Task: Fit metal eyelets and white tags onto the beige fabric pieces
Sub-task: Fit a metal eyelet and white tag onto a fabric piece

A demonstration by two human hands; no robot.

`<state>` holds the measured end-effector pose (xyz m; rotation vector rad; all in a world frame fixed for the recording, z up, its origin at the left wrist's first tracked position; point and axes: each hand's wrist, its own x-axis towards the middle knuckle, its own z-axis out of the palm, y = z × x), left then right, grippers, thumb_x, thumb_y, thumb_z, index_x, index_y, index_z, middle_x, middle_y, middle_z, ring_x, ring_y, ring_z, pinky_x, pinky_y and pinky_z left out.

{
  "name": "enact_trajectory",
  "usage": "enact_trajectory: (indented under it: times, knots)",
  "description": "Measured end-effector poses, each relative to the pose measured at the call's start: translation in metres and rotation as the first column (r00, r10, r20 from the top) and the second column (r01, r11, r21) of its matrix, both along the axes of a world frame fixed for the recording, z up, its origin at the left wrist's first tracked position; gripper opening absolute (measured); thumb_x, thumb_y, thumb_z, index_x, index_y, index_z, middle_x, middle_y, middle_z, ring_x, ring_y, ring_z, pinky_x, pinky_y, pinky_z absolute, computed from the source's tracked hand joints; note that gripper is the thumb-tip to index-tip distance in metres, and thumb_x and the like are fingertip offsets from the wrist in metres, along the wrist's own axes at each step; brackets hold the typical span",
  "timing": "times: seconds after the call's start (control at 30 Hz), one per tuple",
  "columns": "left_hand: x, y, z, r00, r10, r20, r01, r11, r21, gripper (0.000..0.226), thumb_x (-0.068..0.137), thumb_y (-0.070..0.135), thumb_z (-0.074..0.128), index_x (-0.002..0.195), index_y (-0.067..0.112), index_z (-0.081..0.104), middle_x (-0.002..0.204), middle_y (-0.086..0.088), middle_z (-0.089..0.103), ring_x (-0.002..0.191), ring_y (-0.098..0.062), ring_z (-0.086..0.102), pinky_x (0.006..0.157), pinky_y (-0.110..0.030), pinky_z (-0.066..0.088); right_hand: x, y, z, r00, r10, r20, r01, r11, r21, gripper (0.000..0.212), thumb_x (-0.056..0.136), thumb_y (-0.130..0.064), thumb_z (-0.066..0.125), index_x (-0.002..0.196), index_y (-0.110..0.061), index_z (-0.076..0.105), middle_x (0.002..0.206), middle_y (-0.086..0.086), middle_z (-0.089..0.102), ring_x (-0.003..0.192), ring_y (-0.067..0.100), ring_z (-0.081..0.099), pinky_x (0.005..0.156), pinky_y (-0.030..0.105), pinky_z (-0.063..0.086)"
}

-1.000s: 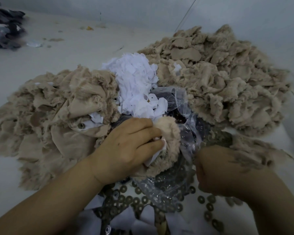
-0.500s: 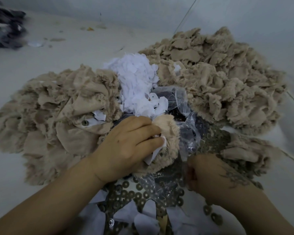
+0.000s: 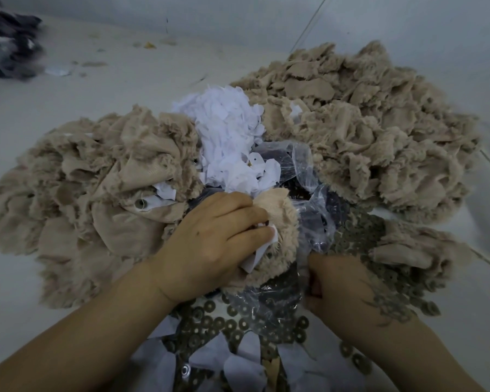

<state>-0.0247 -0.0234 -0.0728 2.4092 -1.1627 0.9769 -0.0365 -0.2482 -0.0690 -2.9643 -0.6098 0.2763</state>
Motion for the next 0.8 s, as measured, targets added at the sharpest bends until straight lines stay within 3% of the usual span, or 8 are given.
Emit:
enact_trajectory:
  times: [0.17, 0.37, 0.4, 0.47, 0.53, 0.6, 0.67, 0.8]
  knots:
    - [-0.001, 0.001, 0.003, 1.000, -0.002, -0.001, 0.002, 1.000, -0.007, 0.019, 0.098, 0.009, 0.059, 0.101, -0.002, 0.075, 0.106, -0.018, 0.071, 0.094, -0.036, 0.065, 0.078, -0.049, 0.050, -0.003, -0.006, 0.006, 0.998, -0.057, -0.015, 0.056, 0.998, -0.028, 0.010, 0.087, -0.030, 0.058, 0.094, -0.024, 0.059, 0.092, -0.006, 0.064, 0.088, 0.014, 0.060, 0.065, 0.024, 0.038]
    - [-0.002, 0.002, 0.003, 1.000, -0.005, -0.002, 0.005, 1.000, -0.013, 0.022, 0.098, 0.010, 0.057, 0.101, -0.003, 0.075, 0.106, -0.019, 0.071, 0.094, -0.037, 0.065, 0.080, -0.048, 0.051, 0.007, -0.005, 0.021, 0.988, -0.153, 0.025, 0.155, 0.985, -0.075, 0.008, 0.088, -0.022, 0.061, 0.087, -0.029, 0.065, 0.085, -0.012, 0.063, 0.084, 0.009, 0.061, 0.066, 0.017, 0.046]
    - [-0.002, 0.001, 0.003, 1.000, -0.003, 0.000, 0.003, 1.000, -0.013, 0.021, 0.098, 0.010, 0.058, 0.101, -0.002, 0.075, 0.106, -0.018, 0.071, 0.094, -0.037, 0.066, 0.080, -0.048, 0.051, 0.011, -0.006, 0.025, 0.975, -0.175, 0.134, 0.178, 0.984, -0.009, 0.011, 0.087, -0.018, 0.065, 0.089, -0.028, 0.068, 0.084, -0.009, 0.066, 0.080, 0.011, 0.063, 0.068, 0.022, 0.050]
    - [-0.002, 0.000, 0.003, 1.000, 0.004, 0.003, -0.004, 1.000, -0.017, 0.020, 0.098, 0.010, 0.058, 0.101, -0.001, 0.075, 0.106, -0.016, 0.071, 0.094, -0.036, 0.065, 0.079, -0.047, 0.050, 0.016, -0.004, 0.036, 0.887, -0.230, 0.401, 0.105, 0.945, 0.311, 0.011, 0.082, -0.009, 0.073, 0.086, -0.018, 0.074, 0.074, -0.003, 0.068, 0.065, 0.015, 0.062, 0.058, 0.025, 0.050]
    - [-0.002, -0.003, 0.004, 1.000, 0.000, -0.003, 0.000, 1.000, -0.026, 0.019, 0.098, 0.009, 0.059, 0.101, 0.000, 0.075, 0.106, -0.015, 0.071, 0.093, -0.035, 0.065, 0.077, -0.047, 0.049, 0.022, 0.009, 0.044, 0.843, -0.226, 0.488, -0.071, 0.852, 0.519, 0.009, 0.080, -0.009, 0.076, 0.084, -0.017, 0.076, 0.070, -0.005, 0.069, 0.059, 0.010, 0.062, 0.054, 0.020, 0.050]
    - [-0.002, -0.005, 0.006, 1.000, -0.006, -0.015, 0.006, 0.999, -0.041, 0.020, 0.099, 0.010, 0.058, 0.100, 0.000, 0.076, 0.106, -0.015, 0.072, 0.091, -0.035, 0.065, 0.076, -0.047, 0.049, 0.029, 0.024, 0.042, 0.893, -0.128, 0.432, -0.170, 0.793, 0.585, 0.009, 0.082, -0.010, 0.076, 0.083, -0.019, 0.076, 0.070, -0.010, 0.068, 0.061, 0.006, 0.061, 0.058, 0.022, 0.053]
    - [-0.002, -0.005, 0.007, 1.000, -0.004, -0.025, 0.003, 0.998, -0.057, 0.026, 0.102, 0.012, 0.053, 0.099, -0.001, 0.076, 0.105, -0.016, 0.072, 0.090, -0.035, 0.065, 0.079, -0.046, 0.050, 0.033, 0.037, 0.034, 0.892, -0.051, 0.450, -0.253, 0.768, 0.589, 0.011, 0.082, -0.007, 0.076, 0.081, -0.017, 0.076, 0.071, -0.014, 0.063, 0.065, 0.004, 0.056, 0.064, 0.013, 0.048]
    - [0.001, -0.002, 0.006, 0.998, 0.007, -0.069, -0.016, 0.992, -0.127, 0.024, 0.099, 0.010, 0.056, 0.097, -0.005, 0.074, 0.102, -0.018, 0.072, 0.087, -0.037, 0.065, 0.079, -0.047, 0.052, 0.035, 0.042, 0.018, 0.842, -0.113, 0.528, -0.325, 0.675, 0.663, 0.010, 0.082, -0.009, 0.074, 0.088, -0.015, 0.079, 0.080, -0.014, 0.069, 0.079, -0.001, 0.059, 0.071, 0.007, 0.047]
